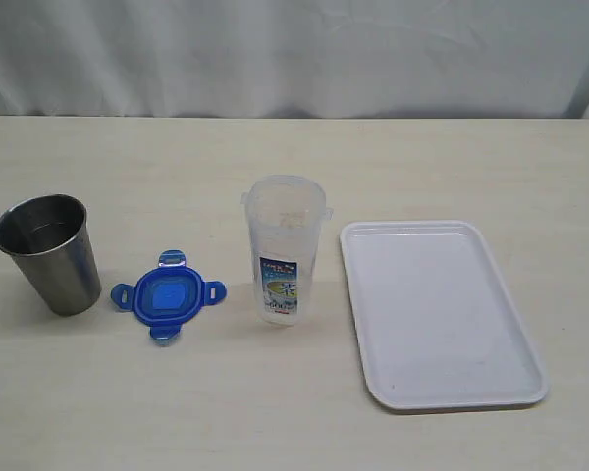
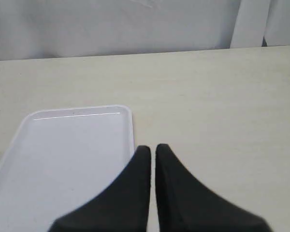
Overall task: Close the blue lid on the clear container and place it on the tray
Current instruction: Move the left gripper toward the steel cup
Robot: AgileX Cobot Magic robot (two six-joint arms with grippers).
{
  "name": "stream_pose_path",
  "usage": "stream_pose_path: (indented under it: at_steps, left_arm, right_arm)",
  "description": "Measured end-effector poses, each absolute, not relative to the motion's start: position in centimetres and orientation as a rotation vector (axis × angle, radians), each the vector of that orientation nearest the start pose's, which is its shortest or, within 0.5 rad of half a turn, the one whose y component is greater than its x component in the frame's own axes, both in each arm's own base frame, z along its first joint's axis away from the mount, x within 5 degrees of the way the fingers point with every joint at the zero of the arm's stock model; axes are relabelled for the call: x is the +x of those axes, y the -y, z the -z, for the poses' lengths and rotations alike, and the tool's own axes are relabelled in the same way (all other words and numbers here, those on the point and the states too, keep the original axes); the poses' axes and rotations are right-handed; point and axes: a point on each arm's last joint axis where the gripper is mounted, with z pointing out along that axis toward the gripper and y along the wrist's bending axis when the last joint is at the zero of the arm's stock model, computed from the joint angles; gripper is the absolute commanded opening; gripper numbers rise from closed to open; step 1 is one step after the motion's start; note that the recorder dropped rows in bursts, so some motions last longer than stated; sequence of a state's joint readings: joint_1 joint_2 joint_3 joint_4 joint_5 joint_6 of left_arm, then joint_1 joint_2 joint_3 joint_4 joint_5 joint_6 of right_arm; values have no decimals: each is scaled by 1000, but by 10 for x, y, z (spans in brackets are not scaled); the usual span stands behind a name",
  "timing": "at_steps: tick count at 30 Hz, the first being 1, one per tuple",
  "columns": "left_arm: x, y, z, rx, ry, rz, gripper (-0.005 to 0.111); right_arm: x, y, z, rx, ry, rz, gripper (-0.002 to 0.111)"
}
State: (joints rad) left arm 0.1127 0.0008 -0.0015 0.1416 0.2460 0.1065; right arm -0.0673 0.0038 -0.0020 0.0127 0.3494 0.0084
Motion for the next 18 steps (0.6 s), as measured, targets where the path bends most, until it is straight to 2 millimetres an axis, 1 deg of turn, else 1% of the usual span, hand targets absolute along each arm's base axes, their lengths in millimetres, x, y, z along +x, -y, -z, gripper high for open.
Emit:
stream_pose_path:
  at_steps: [6, 9, 12, 13, 15, 16, 17, 18]
  left_arm:
    - [54, -6, -226, -18, -1343, -172, 0]
    - [50, -7, -239, -43, -1195, -160, 0]
    - [46, -7, -247, -59, -1101, -147, 0]
    - [45, -7, -249, -79, -1073, -114, 0]
    - [43, -7, -252, -162, -1019, 33, 1]
    - [42, -6, -254, -220, -989, 163, 3]
    - [42, -5, -255, -218, -980, 194, 15]
    - [42, -1, -255, -170, -979, 196, 23]
  right_arm:
    - [53, 3, -182, 77, -1833, 29, 4]
    - [53, 3, -182, 77, -1833, 29, 4]
    - [53, 3, -182, 77, -1833, 29, 4]
    - [53, 3, -182, 77, -1833, 29, 4]
    - [53, 3, -182, 77, -1833, 29, 4]
    - [53, 3, -182, 77, -1833, 29, 4]
    - [53, 3, -182, 77, -1833, 29, 4]
    - [53, 3, -182, 77, -1833, 29, 4]
